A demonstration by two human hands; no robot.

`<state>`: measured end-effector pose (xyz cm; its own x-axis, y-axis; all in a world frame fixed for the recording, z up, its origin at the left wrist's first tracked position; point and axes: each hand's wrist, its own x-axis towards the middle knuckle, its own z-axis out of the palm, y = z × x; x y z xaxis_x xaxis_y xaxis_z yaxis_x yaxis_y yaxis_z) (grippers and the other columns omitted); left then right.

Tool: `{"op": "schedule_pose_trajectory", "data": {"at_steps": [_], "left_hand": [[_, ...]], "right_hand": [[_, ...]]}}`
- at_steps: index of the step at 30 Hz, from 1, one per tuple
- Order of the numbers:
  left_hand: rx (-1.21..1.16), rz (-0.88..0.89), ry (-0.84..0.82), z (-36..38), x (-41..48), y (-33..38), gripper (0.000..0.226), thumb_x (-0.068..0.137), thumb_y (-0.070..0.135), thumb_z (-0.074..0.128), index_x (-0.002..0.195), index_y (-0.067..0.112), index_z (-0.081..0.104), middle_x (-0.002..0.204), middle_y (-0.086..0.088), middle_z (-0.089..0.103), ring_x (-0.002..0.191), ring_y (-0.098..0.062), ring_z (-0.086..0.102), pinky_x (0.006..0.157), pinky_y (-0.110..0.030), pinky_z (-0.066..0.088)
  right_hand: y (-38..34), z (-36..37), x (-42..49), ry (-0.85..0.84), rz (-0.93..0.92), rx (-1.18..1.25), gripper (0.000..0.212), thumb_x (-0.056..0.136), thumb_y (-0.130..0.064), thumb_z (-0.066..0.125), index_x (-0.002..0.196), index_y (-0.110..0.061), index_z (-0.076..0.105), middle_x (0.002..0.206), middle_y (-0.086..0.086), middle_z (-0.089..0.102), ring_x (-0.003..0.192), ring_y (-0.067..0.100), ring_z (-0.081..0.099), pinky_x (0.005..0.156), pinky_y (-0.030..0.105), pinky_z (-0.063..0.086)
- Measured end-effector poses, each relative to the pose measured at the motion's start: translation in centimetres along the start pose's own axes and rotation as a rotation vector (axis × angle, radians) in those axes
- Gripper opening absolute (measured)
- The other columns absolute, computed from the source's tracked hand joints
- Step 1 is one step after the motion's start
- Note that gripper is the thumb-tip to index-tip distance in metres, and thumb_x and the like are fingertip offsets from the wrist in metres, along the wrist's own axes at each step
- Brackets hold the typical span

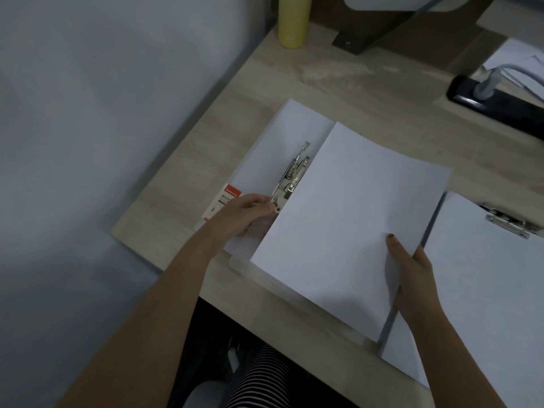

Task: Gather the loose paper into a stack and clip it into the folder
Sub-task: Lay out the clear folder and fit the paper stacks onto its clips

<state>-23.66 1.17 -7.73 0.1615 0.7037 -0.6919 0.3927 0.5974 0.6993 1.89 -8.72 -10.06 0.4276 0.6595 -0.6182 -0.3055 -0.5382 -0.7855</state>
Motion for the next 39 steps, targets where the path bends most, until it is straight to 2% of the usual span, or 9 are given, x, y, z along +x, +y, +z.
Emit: {"op": "schedule_pose_trajectory", "data": {"at_steps": [6, 11, 17, 19, 23, 29, 32, 35, 39], "left_hand": [[0.005, -0.023, -0.03, 0.2, 0.2, 0.2, 0.032, 0.091, 0.017, 0.055, 0.123, 0.016, 0.054, 0.101, 0.007, 0.062, 0.082, 0.004, 0.055, 0.056, -0.005, 0.041], [0.04, -0.032, -0.025, 0.2, 0.1, 0.1, 0.04, 0.09, 0.021, 0.055, 0.13, 0.016, 0.051, 0.127, -0.001, 0.058, 0.114, -0.013, 0.053, 0.069, -0.015, 0.036], [0.043, 0.006, -0.016, 0.3, 0.0, 0.1, 0.039, 0.091, 0.017, 0.054, 0.129, 0.014, 0.052, 0.126, -0.004, 0.06, 0.108, -0.012, 0.054, 0.071, -0.012, 0.037], [0.033, 0.008, -0.019, 0.3, 0.0, 0.0, 0.038, 0.091, 0.016, 0.054, 0.129, 0.013, 0.052, 0.125, -0.005, 0.06, 0.11, -0.014, 0.055, 0.072, -0.012, 0.038], [0.048, 0.005, -0.03, 0.4, 0.0, 0.0, 0.039, 0.092, 0.017, 0.053, 0.13, 0.014, 0.05, 0.125, -0.004, 0.059, 0.102, -0.01, 0.053, 0.068, -0.012, 0.036], [-0.116, 0.093, 0.058, 1.1, 0.8, 1.5, 0.041, 0.091, 0.015, 0.054, 0.13, 0.024, 0.048, 0.093, 0.005, 0.062, 0.074, -0.002, 0.055, 0.059, -0.008, 0.043], [-0.124, 0.126, 0.041, 1.5, 2.4, 3.8, 0.038, 0.092, 0.019, 0.051, 0.129, 0.027, 0.049, 0.093, 0.004, 0.061, 0.074, -0.008, 0.054, 0.064, -0.014, 0.044], [-0.103, 0.137, -0.012, 2.1, 3.6, 6.0, 0.033, 0.095, 0.017, 0.044, 0.126, 0.019, 0.054, 0.083, 0.003, 0.055, 0.066, -0.009, 0.05, 0.052, -0.011, 0.043], [-0.135, 0.117, -0.044, 2.1, 4.0, 6.8, 0.028, 0.096, 0.028, 0.04, 0.091, 0.022, 0.066, 0.077, 0.005, 0.058, 0.066, -0.011, 0.053, 0.054, -0.019, 0.045]], "right_hand": [[0.2, 0.7, -0.2, -0.034, 0.052, 0.002, 0.032, 0.089, -0.027, 0.059, 0.12, -0.023, 0.055, 0.121, -0.004, 0.062, 0.115, 0.019, 0.056, 0.107, 0.04, 0.039], [0.5, 0.7, -0.3, -0.05, 0.052, 0.018, 0.012, 0.09, -0.024, 0.058, 0.1, -0.029, 0.06, 0.113, -0.007, 0.065, 0.108, 0.016, 0.06, 0.101, 0.036, 0.043], [0.8, 0.6, -0.2, -0.027, 0.031, 0.041, 0.025, 0.082, -0.031, 0.063, 0.107, -0.028, 0.058, 0.121, -0.001, 0.062, 0.115, 0.022, 0.057, 0.105, 0.042, 0.041], [0.7, 0.6, -0.3, -0.045, 0.015, 0.043, 0.04, 0.074, -0.042, 0.069, 0.109, -0.027, 0.059, 0.122, -0.001, 0.063, 0.114, 0.02, 0.058, 0.104, 0.041, 0.042], [0.8, 0.6, -0.4, -0.044, -0.02, 0.028, 0.105, 0.031, -0.068, 0.079, 0.123, -0.022, 0.057, 0.12, -0.005, 0.064, 0.11, 0.015, 0.059, 0.095, 0.032, 0.045], [1.1, 0.6, -0.1, -0.039, -0.01, 0.05, 0.042, 0.088, -0.027, 0.059, 0.128, -0.018, 0.051, 0.119, -0.005, 0.061, 0.118, 0.021, 0.053, 0.108, 0.04, 0.038], [1.2, 0.6, -0.1, -0.029, -0.017, 0.025, 0.043, 0.09, -0.026, 0.057, 0.131, -0.016, 0.049, 0.124, -0.002, 0.059, 0.119, 0.021, 0.053, 0.108, 0.041, 0.038], [1.3, 0.6, 0.0, -0.02, -0.018, 0.03, 0.046, 0.09, -0.027, 0.057, 0.134, -0.016, 0.048, 0.127, -0.001, 0.058, 0.12, 0.022, 0.053, 0.108, 0.042, 0.037], [1.4, 0.5, 0.1, -0.029, -0.014, 0.039, 0.044, 0.091, -0.026, 0.055, 0.133, -0.017, 0.047, 0.119, -0.004, 0.059, 0.118, 0.023, 0.052, 0.107, 0.044, 0.038]]}}
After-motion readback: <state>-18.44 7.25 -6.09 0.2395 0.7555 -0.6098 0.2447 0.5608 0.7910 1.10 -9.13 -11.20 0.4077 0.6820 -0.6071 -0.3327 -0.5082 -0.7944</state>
